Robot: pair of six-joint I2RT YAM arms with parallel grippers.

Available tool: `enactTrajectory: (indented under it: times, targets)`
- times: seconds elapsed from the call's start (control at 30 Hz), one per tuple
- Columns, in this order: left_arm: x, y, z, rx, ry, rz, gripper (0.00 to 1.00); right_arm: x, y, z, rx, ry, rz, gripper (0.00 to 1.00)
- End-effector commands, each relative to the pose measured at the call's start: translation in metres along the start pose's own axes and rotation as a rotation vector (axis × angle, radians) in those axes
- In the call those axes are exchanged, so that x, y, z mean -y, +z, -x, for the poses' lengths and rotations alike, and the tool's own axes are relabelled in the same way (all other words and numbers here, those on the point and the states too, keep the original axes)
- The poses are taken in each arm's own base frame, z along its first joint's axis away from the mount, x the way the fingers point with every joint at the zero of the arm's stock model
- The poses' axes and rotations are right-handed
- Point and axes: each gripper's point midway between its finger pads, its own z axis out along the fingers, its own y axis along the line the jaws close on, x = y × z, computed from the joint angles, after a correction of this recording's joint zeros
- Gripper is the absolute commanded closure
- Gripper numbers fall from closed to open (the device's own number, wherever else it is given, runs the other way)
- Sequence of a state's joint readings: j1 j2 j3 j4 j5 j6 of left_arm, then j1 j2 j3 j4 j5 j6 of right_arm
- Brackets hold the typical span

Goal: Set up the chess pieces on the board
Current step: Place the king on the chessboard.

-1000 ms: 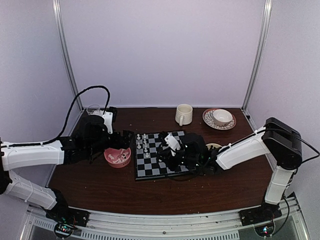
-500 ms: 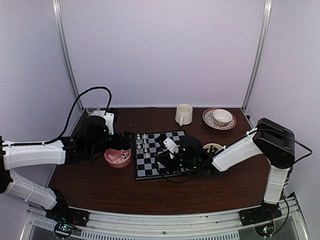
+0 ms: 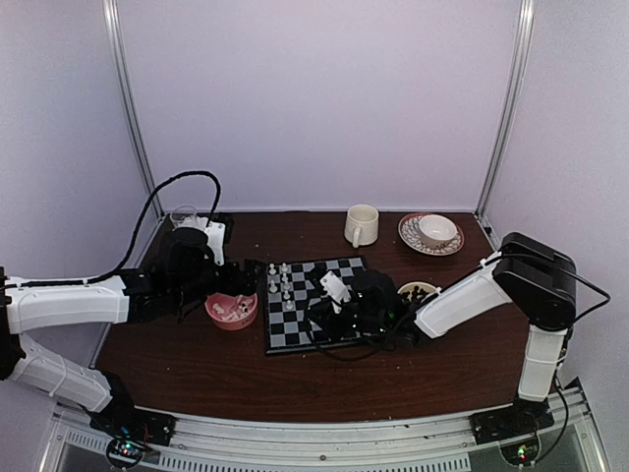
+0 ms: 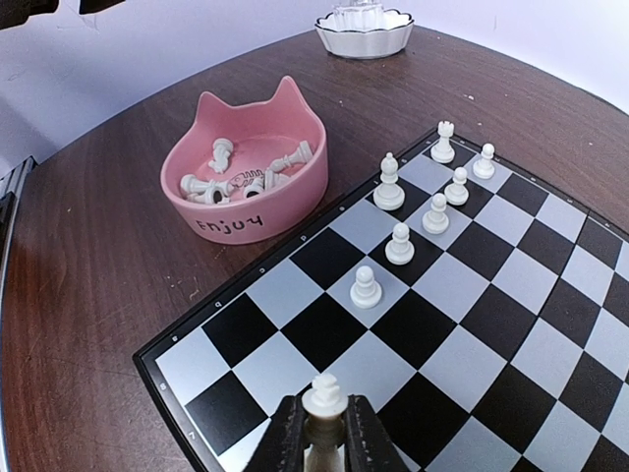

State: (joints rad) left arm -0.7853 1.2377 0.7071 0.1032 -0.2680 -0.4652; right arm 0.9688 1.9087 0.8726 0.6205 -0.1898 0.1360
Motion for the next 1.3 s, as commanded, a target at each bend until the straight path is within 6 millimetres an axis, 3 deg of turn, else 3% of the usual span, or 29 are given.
enactTrajectory:
  times: [0.0, 0.43, 0.57, 0.77, 1.03, 1.13, 1.27]
  targets:
    - [0.007, 0.001, 0.008, 0.023, 0.011, -0.027, 0.02, 0.005, 0.004, 0.005, 0.012, 0.015, -0.012, 0.84]
    - [0.009, 0.003, 0.007, 0.011, 0.018, -0.035, 0.02, 0.009, 0.002, 0.006, 0.014, 0.029, -0.012, 0.79]
    - [0.010, 0.004, 0.006, 0.002, 0.020, -0.040, 0.02, 0.007, 0.001, 0.008, 0.014, 0.029, -0.002, 0.73]
    - [0.017, 0.004, 0.006, -0.034, 0.011, -0.069, 0.02, -0.004, -0.013, 0.028, 0.035, 0.006, 0.035, 0.71]
    - [0.036, -0.001, 0.008, -0.039, 0.054, -0.176, 0.03, -0.021, -0.047, 0.062, 0.089, -0.074, 0.085, 0.64]
    - [0.045, 0.001, 0.004, -0.074, 0.063, -0.213, 0.08, -0.013, -0.059, 0.067, 0.103, -0.090, 0.031, 0.61]
    - [0.070, 0.009, -0.012, -0.173, 0.180, -0.200, 0.16, 0.015, -0.070, 0.072, 0.119, -0.060, -0.131, 0.57]
